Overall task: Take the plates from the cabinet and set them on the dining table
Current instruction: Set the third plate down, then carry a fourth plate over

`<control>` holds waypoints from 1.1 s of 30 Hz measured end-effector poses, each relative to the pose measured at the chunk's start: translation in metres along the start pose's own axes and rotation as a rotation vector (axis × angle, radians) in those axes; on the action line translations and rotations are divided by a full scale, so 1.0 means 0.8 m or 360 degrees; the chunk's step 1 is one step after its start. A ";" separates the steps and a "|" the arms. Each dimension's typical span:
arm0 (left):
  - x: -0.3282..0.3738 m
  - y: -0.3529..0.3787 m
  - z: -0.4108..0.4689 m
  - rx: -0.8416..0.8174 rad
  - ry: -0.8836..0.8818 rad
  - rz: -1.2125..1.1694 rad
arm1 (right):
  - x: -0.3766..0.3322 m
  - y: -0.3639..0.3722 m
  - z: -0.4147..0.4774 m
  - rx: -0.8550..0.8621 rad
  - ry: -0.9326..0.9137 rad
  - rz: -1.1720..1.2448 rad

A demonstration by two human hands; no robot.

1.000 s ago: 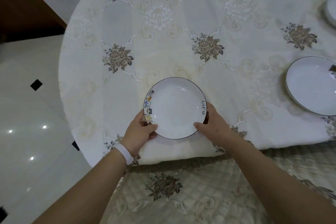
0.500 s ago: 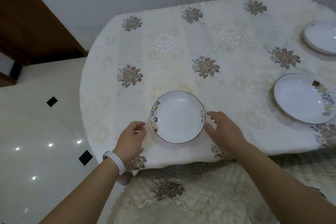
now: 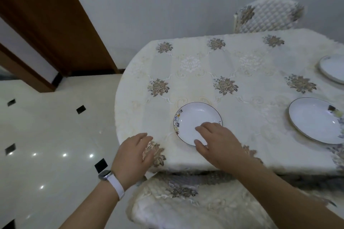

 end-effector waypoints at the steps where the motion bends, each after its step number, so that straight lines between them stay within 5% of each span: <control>1: 0.000 -0.006 -0.008 0.0046 0.0021 0.0043 | -0.012 0.000 0.000 -0.0018 -0.0040 -0.0017; 16: -0.128 -0.096 -0.214 0.0353 -0.0145 0.0175 | -0.282 0.021 -0.016 -0.0051 -0.0471 -0.0100; 33: -0.336 -0.178 -0.654 0.0828 -0.0978 0.0231 | -0.744 0.126 -0.119 -0.0206 -0.1320 -0.0092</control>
Point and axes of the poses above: each hand's wrist, its own z-axis towards the middle knuckle, its own y-axis out of the palm, x = y × z, the point moved 4 cm from there along z, towards the middle knuckle, and after that the axes turned 2 degrees about -x, right-handed, at the moved point
